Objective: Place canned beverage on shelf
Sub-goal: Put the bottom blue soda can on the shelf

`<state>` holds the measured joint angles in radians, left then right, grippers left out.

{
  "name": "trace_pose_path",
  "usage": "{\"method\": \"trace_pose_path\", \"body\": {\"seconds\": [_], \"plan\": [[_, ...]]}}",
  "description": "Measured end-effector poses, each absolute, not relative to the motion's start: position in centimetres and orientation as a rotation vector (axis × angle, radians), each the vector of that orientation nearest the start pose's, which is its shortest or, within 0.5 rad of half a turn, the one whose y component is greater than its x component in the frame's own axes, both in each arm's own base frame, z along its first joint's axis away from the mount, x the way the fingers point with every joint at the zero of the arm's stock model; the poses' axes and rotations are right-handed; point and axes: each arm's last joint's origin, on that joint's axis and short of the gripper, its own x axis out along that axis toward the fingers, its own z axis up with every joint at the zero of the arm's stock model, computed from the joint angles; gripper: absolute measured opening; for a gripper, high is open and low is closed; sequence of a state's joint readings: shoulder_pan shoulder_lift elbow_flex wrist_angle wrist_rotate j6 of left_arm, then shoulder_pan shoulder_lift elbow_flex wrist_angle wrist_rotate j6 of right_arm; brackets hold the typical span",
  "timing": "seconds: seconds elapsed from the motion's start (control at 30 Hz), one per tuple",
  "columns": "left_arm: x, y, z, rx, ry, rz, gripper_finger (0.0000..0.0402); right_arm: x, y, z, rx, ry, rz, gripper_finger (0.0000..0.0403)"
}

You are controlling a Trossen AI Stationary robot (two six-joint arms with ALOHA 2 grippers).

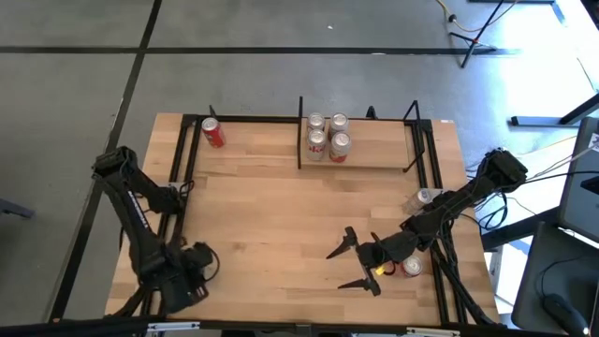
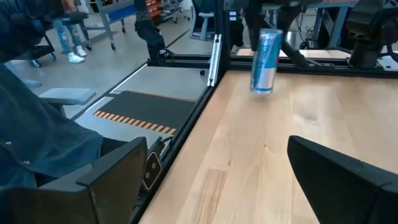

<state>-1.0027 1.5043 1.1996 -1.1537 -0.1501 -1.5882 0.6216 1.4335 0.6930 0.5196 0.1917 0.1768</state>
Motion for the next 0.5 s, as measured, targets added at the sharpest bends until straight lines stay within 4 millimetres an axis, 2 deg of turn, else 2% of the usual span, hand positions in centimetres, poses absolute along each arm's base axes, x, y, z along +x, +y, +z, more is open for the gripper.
{"method": "trace_pose_path", "body": {"seconds": [0.23,0.5], "plan": [[19.7,-20.0,28.4,-0.334,1.229,0.24,0.0198,23.8,16.4,23.0,0.069,0.282,0.404,0.0372],[28.2,-16.8,30.8,-0.024,1.181,-0.009,0.02,23.3,16.6,22.8,0.099,0.332,0.41,0.0372]]}}
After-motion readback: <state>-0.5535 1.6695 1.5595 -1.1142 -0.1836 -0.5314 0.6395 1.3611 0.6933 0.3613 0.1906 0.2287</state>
